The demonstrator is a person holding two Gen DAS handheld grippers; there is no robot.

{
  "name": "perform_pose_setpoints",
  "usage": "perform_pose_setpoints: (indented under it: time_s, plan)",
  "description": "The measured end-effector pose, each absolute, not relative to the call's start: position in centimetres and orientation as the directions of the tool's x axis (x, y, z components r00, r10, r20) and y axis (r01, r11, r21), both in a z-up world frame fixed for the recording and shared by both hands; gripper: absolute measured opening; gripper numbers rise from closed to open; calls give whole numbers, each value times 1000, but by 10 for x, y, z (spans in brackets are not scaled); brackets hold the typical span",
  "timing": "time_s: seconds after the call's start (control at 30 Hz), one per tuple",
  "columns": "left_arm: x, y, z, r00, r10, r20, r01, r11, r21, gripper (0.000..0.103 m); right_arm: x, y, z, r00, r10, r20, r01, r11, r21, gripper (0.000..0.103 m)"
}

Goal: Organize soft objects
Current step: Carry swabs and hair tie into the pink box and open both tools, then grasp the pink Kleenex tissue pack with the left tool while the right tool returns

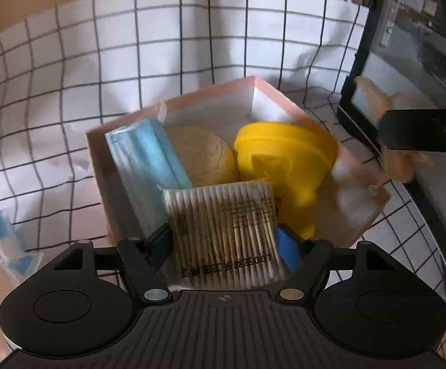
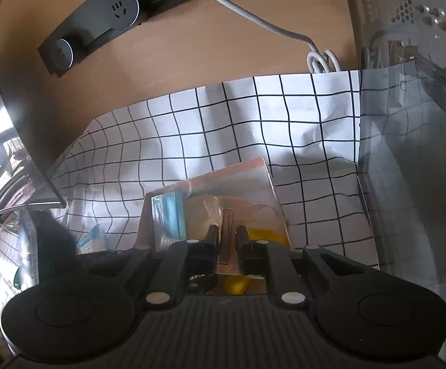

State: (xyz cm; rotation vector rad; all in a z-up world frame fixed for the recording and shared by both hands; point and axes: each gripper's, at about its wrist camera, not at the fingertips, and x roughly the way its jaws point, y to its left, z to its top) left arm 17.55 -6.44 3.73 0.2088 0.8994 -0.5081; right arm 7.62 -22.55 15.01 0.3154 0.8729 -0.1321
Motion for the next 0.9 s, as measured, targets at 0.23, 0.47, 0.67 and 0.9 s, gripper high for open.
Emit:
perform_pose_setpoints:
  time_s: [0.23,0.47,0.67,0.9]
  plan:
    - [164,-46,77,552,-448,-703,515,847,-135,76,96,-218,152,651,11,-759,244,944,222,13]
    - [129,-8,103,521,-518,-679,533,818,-216,75,148,-219,148,714,-6,-700,265,928,262,14]
    - [96,63,107,571,-452,-685,446,872,-204,75,179,-237,123,651,21,-759,347,881,322,51]
    - [59,180,70,673,-265,-691,111,959,-261,75,155,-204,147,634,34,-773,279,922,269,51]
